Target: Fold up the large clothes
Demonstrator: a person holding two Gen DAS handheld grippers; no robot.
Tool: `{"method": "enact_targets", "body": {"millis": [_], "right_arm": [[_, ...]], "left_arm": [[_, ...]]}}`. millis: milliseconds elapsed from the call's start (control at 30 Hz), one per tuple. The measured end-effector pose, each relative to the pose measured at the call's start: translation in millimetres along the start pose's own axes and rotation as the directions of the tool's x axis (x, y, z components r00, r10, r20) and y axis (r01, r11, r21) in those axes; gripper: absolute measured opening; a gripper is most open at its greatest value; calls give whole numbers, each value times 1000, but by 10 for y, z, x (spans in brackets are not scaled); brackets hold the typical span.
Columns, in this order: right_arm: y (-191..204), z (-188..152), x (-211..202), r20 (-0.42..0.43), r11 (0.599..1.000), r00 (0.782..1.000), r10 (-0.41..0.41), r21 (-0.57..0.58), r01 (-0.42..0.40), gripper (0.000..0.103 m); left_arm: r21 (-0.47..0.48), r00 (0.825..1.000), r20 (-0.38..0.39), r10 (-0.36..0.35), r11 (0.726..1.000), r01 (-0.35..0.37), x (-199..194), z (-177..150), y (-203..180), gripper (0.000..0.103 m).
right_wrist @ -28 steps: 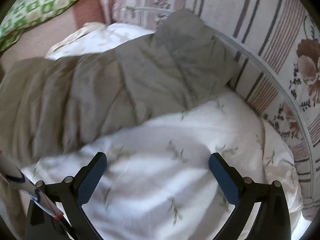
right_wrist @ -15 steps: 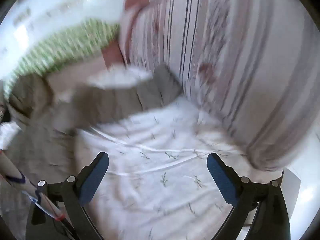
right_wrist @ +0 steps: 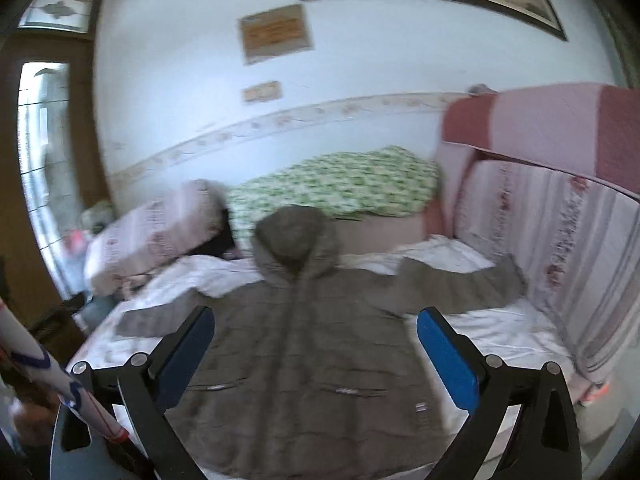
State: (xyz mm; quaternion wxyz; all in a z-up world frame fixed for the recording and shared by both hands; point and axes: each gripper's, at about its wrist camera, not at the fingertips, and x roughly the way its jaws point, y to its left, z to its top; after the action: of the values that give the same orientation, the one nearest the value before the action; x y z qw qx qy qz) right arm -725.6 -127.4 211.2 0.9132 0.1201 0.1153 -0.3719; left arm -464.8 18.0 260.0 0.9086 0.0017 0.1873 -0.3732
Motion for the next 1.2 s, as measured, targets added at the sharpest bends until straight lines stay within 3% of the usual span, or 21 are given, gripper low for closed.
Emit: {"method": "enact_targets", "body": {"millis": [133,367,600,700,1200], "right_arm": [[55,-53,4,-38,1000,999,1,7,-1,103],[100,-115,109,-100,998,995,-20,49,25,103],[230,-188,148,-102,999,995,14,39,-10,103],[243,-181,234,-141,999,990,26,46,-20,103],[547,-168,61,-126,997,989,73,1,-73,103]], "left_arm": [[-12,1000,18,20,1000,-20,-118,-150,-294,103],[-12,999,-29,35,999,-36,-294,-237,-96,103],[4,995,-75,65,998,-65,-300,-289,-122,103],[-1,993,-94,70,998,-71,-299,-300,-68,103],[-47,991,-109,79,995,-84,-434,-296,106,103]]}}
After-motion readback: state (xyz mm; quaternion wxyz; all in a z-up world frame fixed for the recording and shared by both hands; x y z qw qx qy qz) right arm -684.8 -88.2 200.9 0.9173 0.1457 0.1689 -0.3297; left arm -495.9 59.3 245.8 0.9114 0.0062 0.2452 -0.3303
